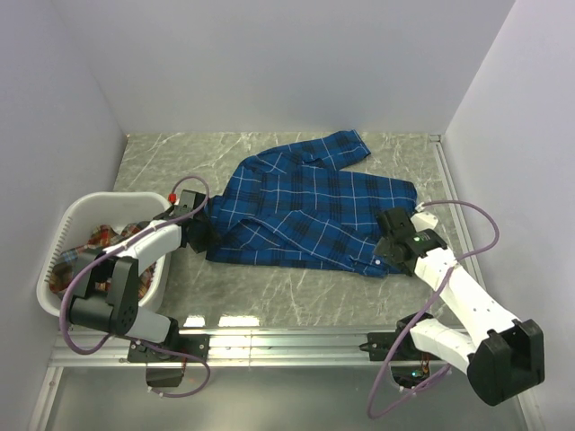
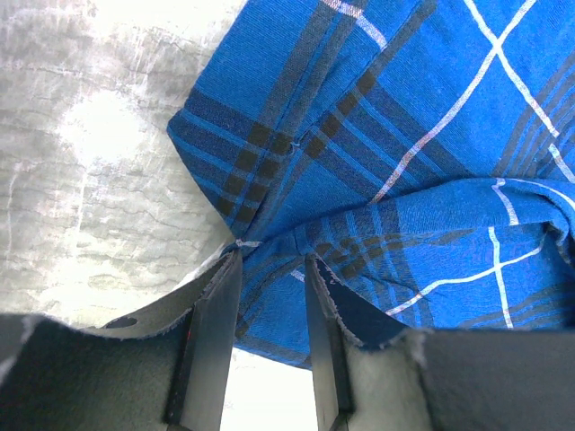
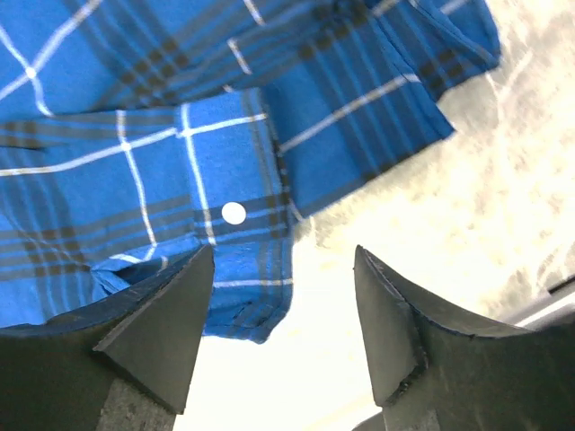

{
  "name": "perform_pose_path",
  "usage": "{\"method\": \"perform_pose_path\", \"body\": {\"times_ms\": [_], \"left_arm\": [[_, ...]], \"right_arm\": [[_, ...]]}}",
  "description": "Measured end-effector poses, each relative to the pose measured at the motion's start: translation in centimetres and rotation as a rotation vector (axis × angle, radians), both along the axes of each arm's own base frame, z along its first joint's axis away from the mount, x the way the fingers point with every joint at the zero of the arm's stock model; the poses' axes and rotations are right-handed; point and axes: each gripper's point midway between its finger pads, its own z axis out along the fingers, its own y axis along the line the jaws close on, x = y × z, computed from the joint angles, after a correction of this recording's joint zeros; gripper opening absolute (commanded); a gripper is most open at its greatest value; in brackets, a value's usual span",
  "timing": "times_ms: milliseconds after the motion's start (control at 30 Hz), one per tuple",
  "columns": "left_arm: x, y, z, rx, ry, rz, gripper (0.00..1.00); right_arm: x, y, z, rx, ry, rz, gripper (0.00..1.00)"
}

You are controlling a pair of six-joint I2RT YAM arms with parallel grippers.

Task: Fold and stack the long sleeve shirts
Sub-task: Fold the shirt

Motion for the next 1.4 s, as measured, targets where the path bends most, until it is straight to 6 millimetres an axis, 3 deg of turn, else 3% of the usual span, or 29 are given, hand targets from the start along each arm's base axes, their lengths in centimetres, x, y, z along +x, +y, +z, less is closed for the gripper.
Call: {"method": "perform_pose_path", "body": {"times_ms": [200, 433, 933, 1133, 1233, 1333, 1400], "left_arm": [[0.1, 0.0, 0.3, -0.002, -0.010, 0.000, 0.41], [0.1, 0.0, 0.3, -0.003, -0.011, 0.000, 0.41], [0.1, 0.0, 0.4, -0.003, -0.012, -0.001, 0.41], [0.1, 0.0, 0.4, -0.003, -0.012, -0.001, 0.41], [0.1, 0.0, 0.3, -0.003, -0.011, -0.001, 0.41], [0.1, 0.0, 0.3, -0.003, -0.010, -0.001, 0.41], [0.1, 0.0, 0.3, -0.003, -0.010, -0.001, 0.41]], "right_arm": [[-0.1, -0.7, 0.0, 0.043, 0.013, -0.032, 0.71], [2.4, -1.9, 0.4, 0.124, -0.067, -0.091, 0.68], [5.4, -3.2, -6.1, 0.198, -0.005, -0.089, 0.66], [5.9, -2.3, -6.9, 0.242, 0.010, -0.045, 0.64], [6.1, -1.9, -7.0, 0.263, 0.011, -0.021, 0.58], [6.2, -1.5, -7.0, 0.275, 0.011, 0.001, 0.45], [6.2, -1.4, -7.0, 0.277, 0.013, 0.012, 0.30]]}}
